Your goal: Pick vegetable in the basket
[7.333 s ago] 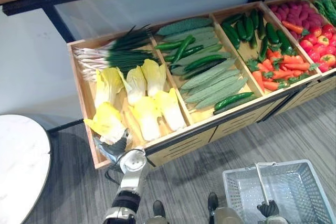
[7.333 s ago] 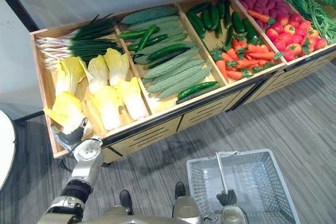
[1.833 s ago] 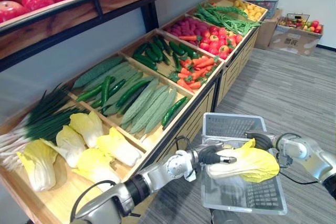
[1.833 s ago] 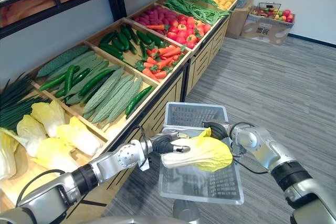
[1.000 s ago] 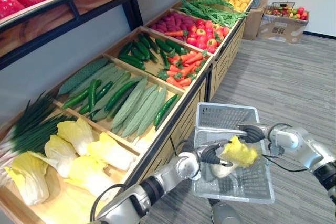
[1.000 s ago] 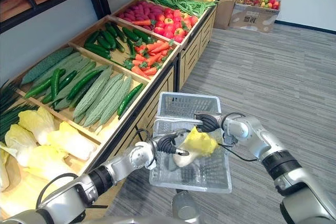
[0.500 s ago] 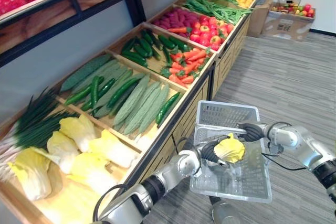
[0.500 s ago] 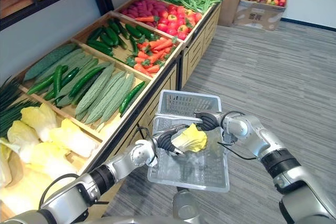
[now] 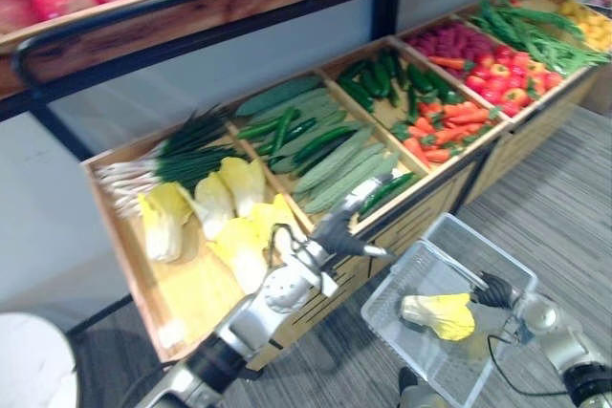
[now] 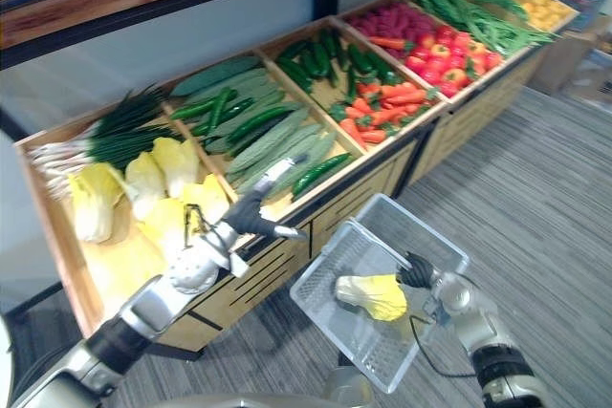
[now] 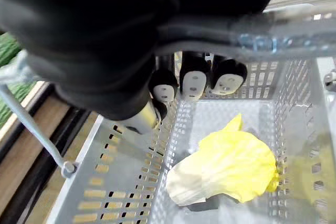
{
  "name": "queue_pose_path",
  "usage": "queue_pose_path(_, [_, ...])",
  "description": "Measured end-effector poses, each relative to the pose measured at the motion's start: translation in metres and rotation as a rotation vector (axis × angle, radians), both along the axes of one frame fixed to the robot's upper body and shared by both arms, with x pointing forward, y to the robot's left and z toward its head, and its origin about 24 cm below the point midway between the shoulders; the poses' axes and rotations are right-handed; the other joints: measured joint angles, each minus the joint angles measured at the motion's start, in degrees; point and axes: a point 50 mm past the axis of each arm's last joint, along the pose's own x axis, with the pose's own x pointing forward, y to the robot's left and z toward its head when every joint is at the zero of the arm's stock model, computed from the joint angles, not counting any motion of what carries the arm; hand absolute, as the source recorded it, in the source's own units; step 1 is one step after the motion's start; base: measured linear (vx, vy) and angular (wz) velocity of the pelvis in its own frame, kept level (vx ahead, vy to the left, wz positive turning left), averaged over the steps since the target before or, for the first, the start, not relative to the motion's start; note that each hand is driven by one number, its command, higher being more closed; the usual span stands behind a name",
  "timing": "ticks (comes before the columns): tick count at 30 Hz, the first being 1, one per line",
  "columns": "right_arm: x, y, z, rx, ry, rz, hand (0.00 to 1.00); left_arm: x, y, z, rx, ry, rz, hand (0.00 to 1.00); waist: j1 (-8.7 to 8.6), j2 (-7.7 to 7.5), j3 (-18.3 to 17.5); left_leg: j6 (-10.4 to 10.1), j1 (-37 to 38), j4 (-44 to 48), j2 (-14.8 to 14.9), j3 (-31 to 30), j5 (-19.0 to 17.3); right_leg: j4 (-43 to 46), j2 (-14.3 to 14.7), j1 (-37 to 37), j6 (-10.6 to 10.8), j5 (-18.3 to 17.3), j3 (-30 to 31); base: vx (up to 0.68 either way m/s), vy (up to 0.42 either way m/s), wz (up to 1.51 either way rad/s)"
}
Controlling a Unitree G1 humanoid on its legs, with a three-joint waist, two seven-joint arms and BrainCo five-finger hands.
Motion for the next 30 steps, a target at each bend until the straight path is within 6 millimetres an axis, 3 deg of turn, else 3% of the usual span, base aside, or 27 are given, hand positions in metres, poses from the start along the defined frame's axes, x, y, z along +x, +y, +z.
queue_pose_path(2, [-0.022,-0.024,-0.013,0.018,0.034,-0.190,1.00,-0.003,0.034,0.008,-0.050,-0.053,0.156,0.00,0.72,-0.29,-0.09,0.50,-1.11,0.04,-0.20,-3.38,0.61,-1.59,-0.30,1.65,0.24,0.21,-2.95,0.04,-0.014,0.70])
queue_pose_path(4, [-0.034,-0.034,-0.019,0.036,0.045,-0.296,1.00,-0.004,0.054,0.012,-0.077,-0.084,0.261,0.00,1.71,-0.47,-0.16,0.59,-1.90,0.25,-0.23,-4.80,0.95,-2.53,-0.36,2.24,0.42,0.40,-4.17,0.02,-0.002,0.47])
queue_pose_path(10, [-0.077,-0.049,-0.042,0.112,0.079,-0.616,1.00,-0.023,0.139,0.012,-0.229,-0.133,0.720,0.00,3.19,-0.65,-0.19,0.85,-2.80,0.33,-0.43,-10.70,1.94,-4.50,-0.34,5.66,0.32,0.33,-9.99,0.02,-0.007,0.46])
queue_pose_path(12, [-0.092,-0.050,-0.049,0.125,0.098,-0.704,1.00,-0.034,0.175,-0.015,-0.323,-0.040,0.959,0.00,3.47,-0.67,-0.48,0.94,-2.86,0.33,-0.52,-12.80,2.14,-5.32,-0.35,7.18,0.23,0.26,-12.31,0.00,-0.002,0.42])
queue_pose_path(14, [-0.101,-0.050,-0.053,0.129,0.103,-0.753,1.00,-0.046,0.193,-0.038,-0.356,0.031,1.109,0.00,3.73,-0.81,-0.64,0.91,-2.91,0.33,-0.57,-14.09,2.25,-5.75,-0.35,8.03,0.19,0.21,-13.55,-0.01,-0.004,0.36])
queue_pose_path(16, [-0.118,-0.050,-0.059,0.134,0.120,-0.825,1.00,-0.071,0.214,-0.077,-0.376,0.153,1.345,0.00,4.61,-1.31,-1.50,0.88,-3.26,0.33,-0.62,-15.68,2.37,-6.50,-0.26,8.99,-0.22,-0.08,-15.25,0.00,-0.009,0.36])
queue_pose_path(18, [-0.127,-0.048,-0.063,0.134,0.141,-0.860,1.00,-0.091,0.222,-0.102,-0.367,0.234,1.475,0.00,4.80,-1.74,-2.09,0.87,-3.65,0.33,-0.62,-16.43,2.51,-6.53,-0.22,9.15,-0.31,-0.17,-15.86,0.00,-0.006,0.23])
queue_pose_path(20, [-0.132,-0.046,-0.066,0.138,0.148,-0.899,1.00,-0.129,0.227,-0.145,-0.337,0.410,1.671,0.00,5.06,-2.05,-2.22,0.89,-3.55,0.33,-0.72,-17.22,2.65,-6.73,-0.24,9.90,-0.31,-0.17,-16.55,0.00,-0.003,0.18])
queue_pose_path(21, [-0.134,-0.046,-0.067,0.135,0.151,-0.904,1.00,-0.138,0.226,-0.155,-0.338,0.461,1.714,0.00,5.08,-2.13,-2.28,0.90,-3.47,0.33,-0.75,-17.38,2.66,-6.81,-0.26,10.09,-0.31,-0.17,-16.72,-0.01,0.002,0.12])
queue_pose_path(23, [-0.138,-0.044,-0.069,0.133,0.152,-0.922,1.00,-0.177,0.216,-0.193,-0.405,0.674,1.856,0.00,5.43,-2.21,-2.40,0.62,-2.67,0.29,-0.76,-17.38,2.46,-7.18,-0.24,11.01,-0.32,-0.18,-16.73,-0.01,0.003,0.02])
queue_pose_path(26, [-0.142,-0.044,-0.070,0.144,0.149,-0.953,1.00,-0.219,0.204,-0.227,-0.564,0.917,1.984,0.00,5.50,-2.16,-2.75,0.42,-2.65,0.00,-0.55,-17.20,2.36,-7.46,-0.03,11.07,-0.23,-0.30,-16.53,-0.04,-0.004,-0.03])
queue_pose_path(30, [-0.152,-0.046,-0.072,0.150,0.150,-1.001,1.00,-0.263,0.190,-0.251,-0.867,1.141,2.054,0.00,5.41,-1.73,-2.90,0.42,-2.02,-0.02,-0.15,-15.92,2.12,-7.46,0.26,10.98,-0.02,-0.44,-15.21,-0.03,-0.005,-0.13])
